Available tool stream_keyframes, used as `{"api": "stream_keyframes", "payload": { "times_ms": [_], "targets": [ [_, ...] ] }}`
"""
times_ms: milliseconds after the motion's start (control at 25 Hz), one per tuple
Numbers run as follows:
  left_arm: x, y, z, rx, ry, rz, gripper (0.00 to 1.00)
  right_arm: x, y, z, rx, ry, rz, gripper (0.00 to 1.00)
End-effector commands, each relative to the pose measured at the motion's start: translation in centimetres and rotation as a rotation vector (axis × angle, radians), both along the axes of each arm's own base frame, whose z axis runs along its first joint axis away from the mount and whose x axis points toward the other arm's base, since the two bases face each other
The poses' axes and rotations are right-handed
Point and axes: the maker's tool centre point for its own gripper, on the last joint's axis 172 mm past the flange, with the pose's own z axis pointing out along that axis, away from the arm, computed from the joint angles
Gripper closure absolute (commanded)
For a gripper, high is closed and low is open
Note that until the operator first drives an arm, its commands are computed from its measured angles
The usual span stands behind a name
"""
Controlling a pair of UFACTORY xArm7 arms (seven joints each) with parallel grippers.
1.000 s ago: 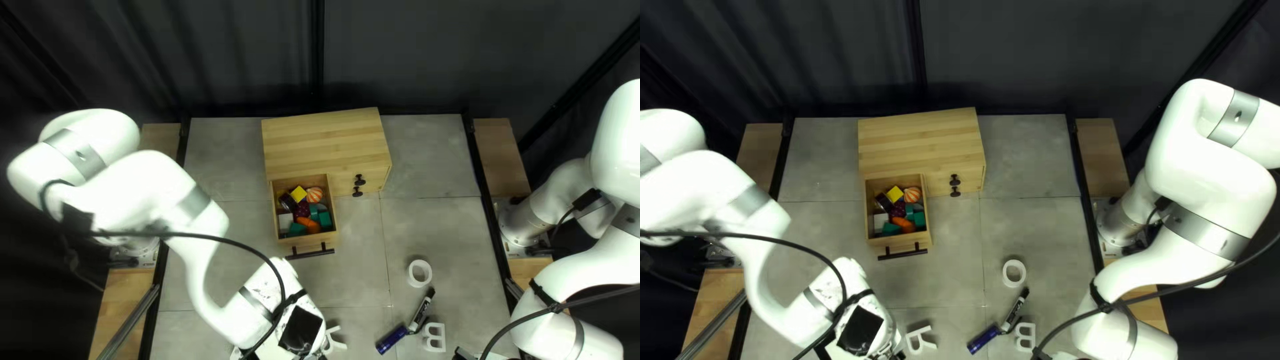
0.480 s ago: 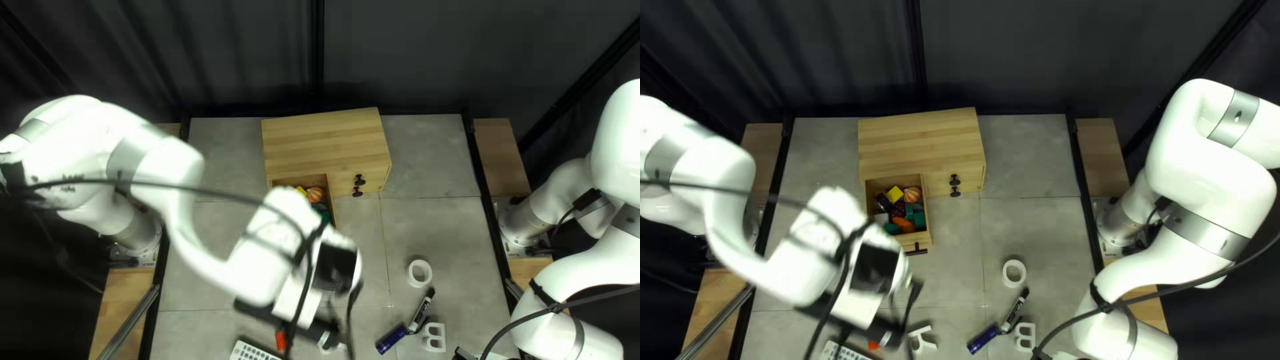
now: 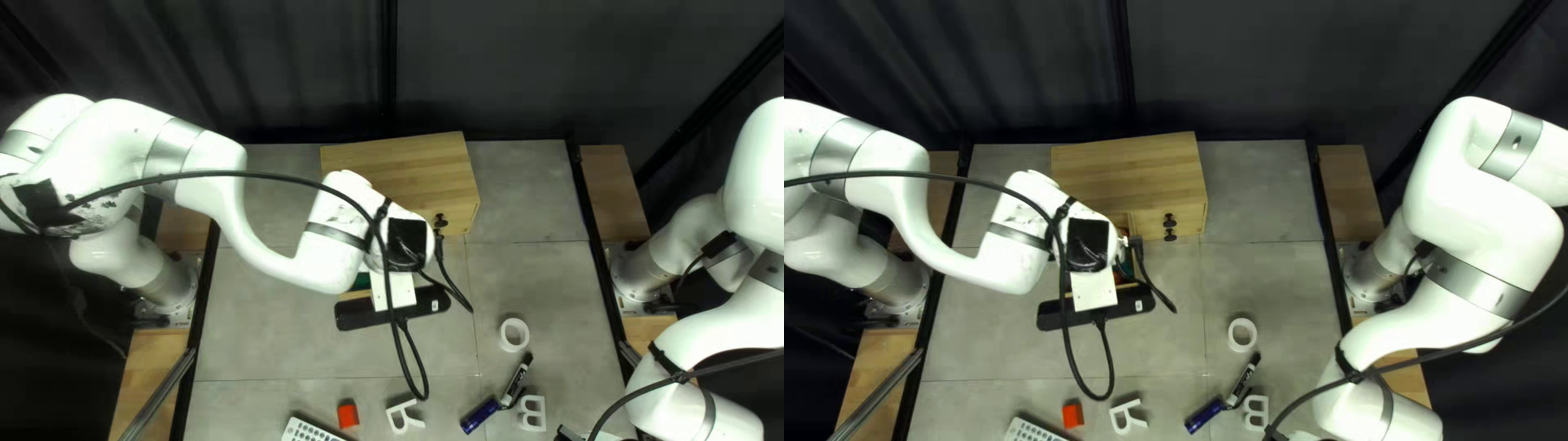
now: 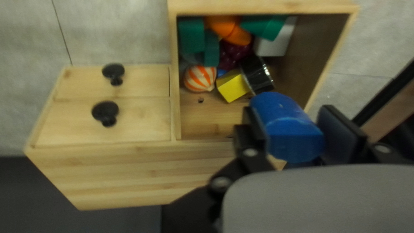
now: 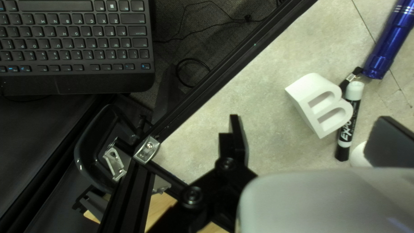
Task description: Open drawers and place objects into drawer and close
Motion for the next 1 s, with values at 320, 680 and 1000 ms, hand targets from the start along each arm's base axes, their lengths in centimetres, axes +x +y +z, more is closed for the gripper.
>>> {"api": "stream_keyframes", "payload": {
  "times_ms": [320,680,1000],
  "targets": [
    [-2.3,-16.4,-0.7,-0.185,0.106,-0.243,0.0,0.0,0.0,0.0,0.0,0.0,0.0,0.0],
    [-3.5,-28.3,-8.2,-0.302,0.151,-0.226,0.0,0.0,0.0,0.0,0.0,0.0,0.0,0.0],
    [-4.0,-30.4,-12.1,-0.306,0.11,-0.187,0.0,0.0,0.0,0.0,0.0,0.0,0.0,0.0]
  ]
}}
